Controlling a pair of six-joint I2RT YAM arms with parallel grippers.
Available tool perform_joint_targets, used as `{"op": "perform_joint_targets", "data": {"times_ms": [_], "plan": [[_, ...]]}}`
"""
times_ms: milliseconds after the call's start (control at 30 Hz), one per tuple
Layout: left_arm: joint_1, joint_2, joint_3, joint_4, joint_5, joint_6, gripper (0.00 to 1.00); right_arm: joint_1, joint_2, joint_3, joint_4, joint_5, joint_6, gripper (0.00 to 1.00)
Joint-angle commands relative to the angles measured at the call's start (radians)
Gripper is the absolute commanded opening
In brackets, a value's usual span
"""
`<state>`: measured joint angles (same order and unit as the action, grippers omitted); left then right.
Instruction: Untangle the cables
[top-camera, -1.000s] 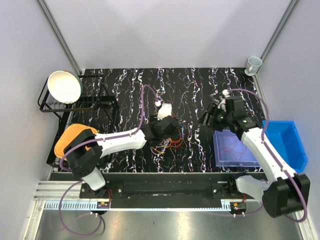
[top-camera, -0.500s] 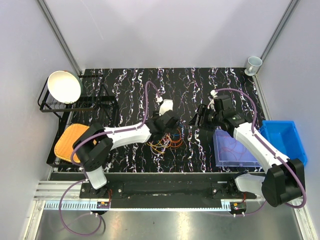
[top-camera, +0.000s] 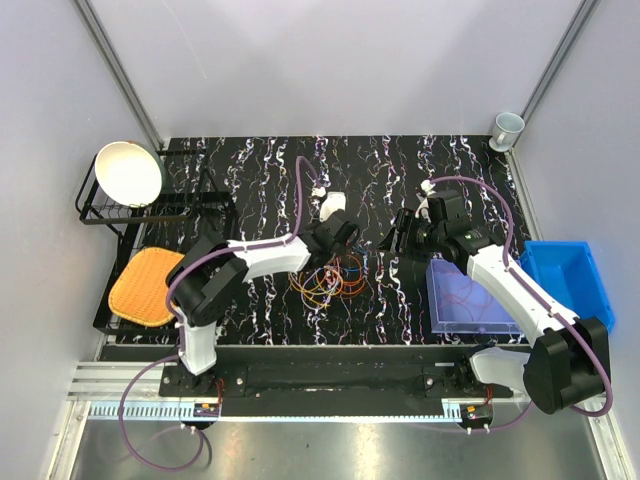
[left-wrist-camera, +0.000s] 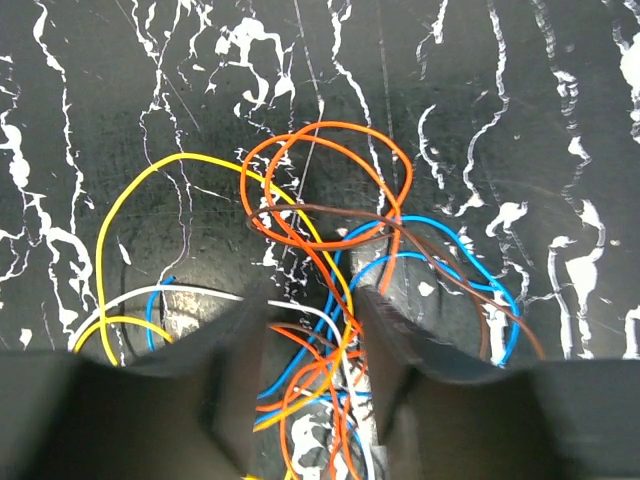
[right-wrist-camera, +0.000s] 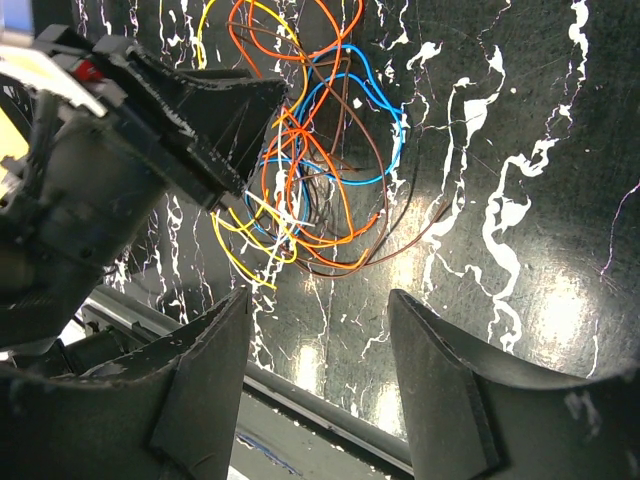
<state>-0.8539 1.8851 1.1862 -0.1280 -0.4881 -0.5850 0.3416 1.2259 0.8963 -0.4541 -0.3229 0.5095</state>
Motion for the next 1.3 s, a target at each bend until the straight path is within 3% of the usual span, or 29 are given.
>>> {"op": "perform_joint_targets", "data": {"times_ms": [0, 133, 167, 233, 400, 567, 833, 967, 1033, 1100, 1267], "plan": [[0.007, 0.023, 0.056, 0.057, 0.025, 0.019, 0.37, 0.008, -0.014, 0.026, 0.014, 0.016, -0.023, 0.62], [0.012, 0.035, 0.069, 0.07, 0.032, 0.031, 0.24, 0.01, -0.009, 0.03, 0.012, 0.015, -0.022, 0.61], [0.013, 0.039, 0.072, 0.071, 0.034, 0.033, 0.11, 0.008, -0.011, 0.03, 0.014, 0.015, -0.022, 0.61], [0.013, 0.039, 0.079, 0.068, 0.031, 0.045, 0.0, 0.008, -0.014, 0.03, 0.011, 0.013, -0.019, 0.61], [0.013, -0.015, 0.084, 0.033, 0.033, 0.071, 0.0, 0.008, -0.028, 0.033, 0.002, 0.013, -0.014, 0.6], [0.013, -0.182, 0.118, -0.053, 0.037, 0.12, 0.0, 0.008, -0.046, 0.046, -0.008, 0.018, -0.008, 0.59], [0.013, -0.397, 0.412, -0.329, 0.101, 0.263, 0.0, 0.007, -0.1, 0.088, -0.02, 0.004, 0.007, 0.57], [0.013, -0.425, 0.501, -0.464, 0.189, 0.289, 0.0, 0.008, -0.134, 0.089, -0.023, -0.001, 0.021, 0.57], [0.015, -0.426, 0.481, -0.55, 0.197, 0.272, 0.0, 0.008, -0.146, 0.084, -0.028, -0.008, 0.029, 0.57], [0.013, -0.448, 0.362, -0.568, 0.221, 0.231, 0.0, 0.008, -0.157, 0.078, -0.037, -0.013, 0.03, 0.57], [0.013, -0.498, 0.123, -0.483, 0.339, 0.171, 0.0, 0.008, -0.181, 0.055, -0.034, -0.03, 0.034, 0.58]]}}
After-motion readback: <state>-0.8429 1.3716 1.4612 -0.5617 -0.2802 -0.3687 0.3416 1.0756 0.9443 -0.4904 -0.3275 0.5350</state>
